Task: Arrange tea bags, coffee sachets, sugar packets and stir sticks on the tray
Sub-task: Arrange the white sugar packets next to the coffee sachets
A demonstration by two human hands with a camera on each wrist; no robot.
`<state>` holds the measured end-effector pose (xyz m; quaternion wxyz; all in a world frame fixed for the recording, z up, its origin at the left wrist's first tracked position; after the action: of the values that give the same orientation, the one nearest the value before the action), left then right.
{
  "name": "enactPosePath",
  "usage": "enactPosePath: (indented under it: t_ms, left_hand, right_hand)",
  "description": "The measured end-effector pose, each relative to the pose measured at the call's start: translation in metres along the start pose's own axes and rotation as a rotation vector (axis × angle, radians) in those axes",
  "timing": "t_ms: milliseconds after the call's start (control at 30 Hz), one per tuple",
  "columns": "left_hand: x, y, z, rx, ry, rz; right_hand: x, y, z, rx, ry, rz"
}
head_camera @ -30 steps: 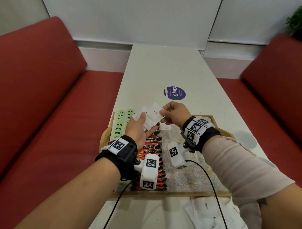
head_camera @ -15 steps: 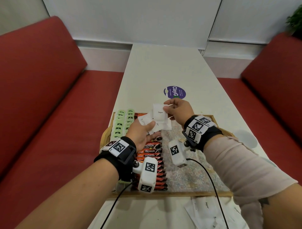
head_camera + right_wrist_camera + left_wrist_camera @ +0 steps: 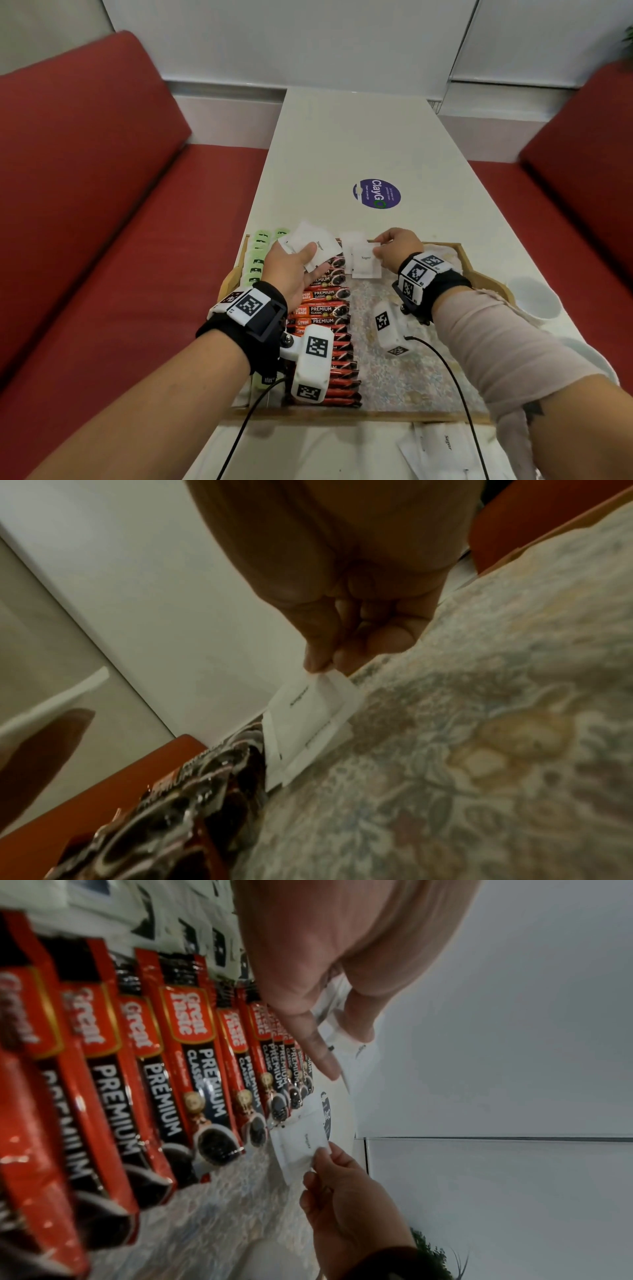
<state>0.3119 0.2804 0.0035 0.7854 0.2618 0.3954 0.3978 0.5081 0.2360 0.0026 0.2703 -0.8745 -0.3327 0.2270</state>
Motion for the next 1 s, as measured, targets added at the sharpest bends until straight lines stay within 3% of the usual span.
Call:
enactPosePath:
  t_ms: [267,533,700,833,1000]
  left_hand:
    - [0.002,-0.001,0.000,0.013,0.007,-0.001]
    - [0.001,-0.004,0.002,0.017,-0.005,-0.008]
    - [-0.001,-0.005,0.005,0.024,-0.008,-0.008]
    - [-0.002,-0.004,0.005,0.015,0.045,0.002]
    - [-0.009,-0.004,0.008,0.005,0.062,0.048]
  right_hand:
    - [0.007,0.000,0.022,0.038,-0.111,0.002]
    - [0.013,0.001,0.023,0.035,-0.084,0.011]
    - [0.010,-0.004,0.017,-0.212,-0.036,-0.084]
    - [0.001,-0.012,0.007,-0.165,0.037,-0.152]
    - [-0.031,-0.034,0.006,0.055,-0.217,-0.305]
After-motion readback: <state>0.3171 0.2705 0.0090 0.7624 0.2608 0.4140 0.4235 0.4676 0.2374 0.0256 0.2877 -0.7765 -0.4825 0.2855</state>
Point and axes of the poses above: each hand's wrist, its own x-axis towards the middle knuckle, its own z-axis out of the palm, y = z × x, the point moved 4 cm from there along x, towards the middle knuckle, and after that the axes turned 8 degrees about -x, right-handed, at the moved point
